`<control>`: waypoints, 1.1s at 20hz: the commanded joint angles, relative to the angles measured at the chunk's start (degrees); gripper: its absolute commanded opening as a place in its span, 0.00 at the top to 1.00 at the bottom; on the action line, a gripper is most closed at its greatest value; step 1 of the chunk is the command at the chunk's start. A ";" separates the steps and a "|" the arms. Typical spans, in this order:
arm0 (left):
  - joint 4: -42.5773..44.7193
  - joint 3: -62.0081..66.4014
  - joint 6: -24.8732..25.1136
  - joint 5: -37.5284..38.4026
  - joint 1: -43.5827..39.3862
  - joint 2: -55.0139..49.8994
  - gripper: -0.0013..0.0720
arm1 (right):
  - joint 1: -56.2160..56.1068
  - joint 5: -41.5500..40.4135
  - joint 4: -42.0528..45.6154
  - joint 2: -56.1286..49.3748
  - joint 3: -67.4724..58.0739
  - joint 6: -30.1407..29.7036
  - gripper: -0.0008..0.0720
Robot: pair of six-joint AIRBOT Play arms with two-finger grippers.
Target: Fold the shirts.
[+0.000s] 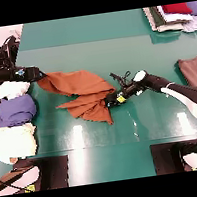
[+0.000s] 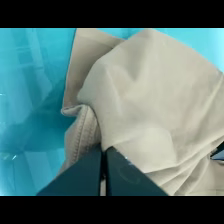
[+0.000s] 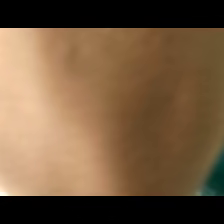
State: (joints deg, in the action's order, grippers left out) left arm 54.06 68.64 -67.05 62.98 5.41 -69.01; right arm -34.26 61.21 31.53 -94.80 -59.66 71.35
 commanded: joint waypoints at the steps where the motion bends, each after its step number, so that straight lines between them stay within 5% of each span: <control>1: -0.04 1.46 0.07 -0.94 0.35 0.57 0.95 | 1.11 -0.04 2.10 0.48 -0.63 0.76 0.97; 8: -0.72 17.90 4.68 -3.82 5.09 10.12 0.95 | 17.51 -1.57 27.71 21.18 -0.70 14.12 0.97; 13: -8.26 19.80 11.39 -3.91 5.09 13.84 0.95 | 28.17 -7.37 28.59 35.12 -0.74 14.10 0.97; 22: -10.16 34.27 10.51 -1.25 5.09 13.90 0.95 | 40.28 1.20 28.65 44.61 -27.45 10.62 0.97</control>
State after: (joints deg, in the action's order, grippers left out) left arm 44.69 96.64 -56.03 60.12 10.44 -55.22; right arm 2.98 58.30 59.75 -51.68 -77.25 83.11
